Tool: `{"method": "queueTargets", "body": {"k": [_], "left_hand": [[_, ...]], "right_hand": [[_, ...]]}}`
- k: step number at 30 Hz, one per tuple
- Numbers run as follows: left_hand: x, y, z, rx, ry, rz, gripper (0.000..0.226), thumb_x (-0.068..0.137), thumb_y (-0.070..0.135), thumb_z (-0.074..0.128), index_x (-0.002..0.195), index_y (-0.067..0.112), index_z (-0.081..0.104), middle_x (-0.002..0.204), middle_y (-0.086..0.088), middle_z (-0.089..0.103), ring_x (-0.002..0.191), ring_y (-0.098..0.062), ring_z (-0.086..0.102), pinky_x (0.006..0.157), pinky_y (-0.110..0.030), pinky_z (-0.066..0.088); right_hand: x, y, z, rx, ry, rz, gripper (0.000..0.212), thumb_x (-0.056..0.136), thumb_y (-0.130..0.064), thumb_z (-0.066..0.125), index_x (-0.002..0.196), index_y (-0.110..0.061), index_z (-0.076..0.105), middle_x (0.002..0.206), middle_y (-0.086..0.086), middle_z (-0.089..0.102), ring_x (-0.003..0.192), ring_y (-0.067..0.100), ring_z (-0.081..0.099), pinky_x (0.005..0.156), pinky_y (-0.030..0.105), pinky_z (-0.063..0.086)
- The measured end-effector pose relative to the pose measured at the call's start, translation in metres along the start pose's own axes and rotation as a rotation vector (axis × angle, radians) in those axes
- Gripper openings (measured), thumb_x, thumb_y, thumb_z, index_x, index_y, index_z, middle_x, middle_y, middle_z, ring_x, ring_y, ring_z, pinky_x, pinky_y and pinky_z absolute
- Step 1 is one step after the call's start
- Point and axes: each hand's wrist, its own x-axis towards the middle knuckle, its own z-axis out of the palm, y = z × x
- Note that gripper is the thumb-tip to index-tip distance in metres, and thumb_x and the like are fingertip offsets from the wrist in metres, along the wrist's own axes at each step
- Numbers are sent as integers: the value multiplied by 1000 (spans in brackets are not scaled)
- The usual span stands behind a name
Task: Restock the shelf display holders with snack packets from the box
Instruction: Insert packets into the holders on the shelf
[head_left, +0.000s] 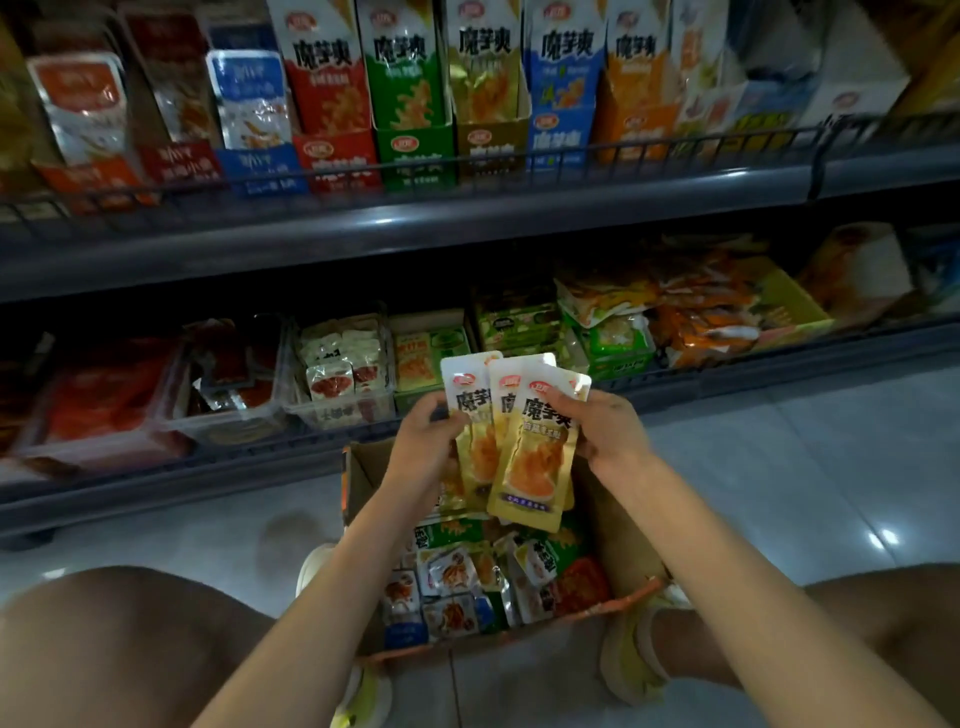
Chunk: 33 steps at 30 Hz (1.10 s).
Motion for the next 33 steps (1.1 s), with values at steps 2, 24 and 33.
{"method": "queueTargets", "body": {"k": [2,24,33], "left_hand": [[-10,13,10,-48,-85,7,12,99,19,48,103,17,59,97,-12,66,77,-27,63,67,-44,54],[-20,222,-11,33,-53,475,27,93,17,58,120,15,60,116,-3,61,104,-13,60,81,-25,55],[37,298,12,112,60,668,57,96,4,46,147,24,30,143,7,40,117,-8,49,95,-26,47]], "right_hand": [[-6,-9,11,1,-12,-44,14,79,-7,73,92,-5,71,89,11,73,73,19,70,61,31,58],[-23,-187,56,-104,-203,-494,18,84,1,66,101,-4,68,94,8,74,85,20,70,71,30,56],[38,-263,119,-264,-37,-941,19,88,-9,64,107,-12,62,93,-6,67,86,8,65,71,24,56]]}}
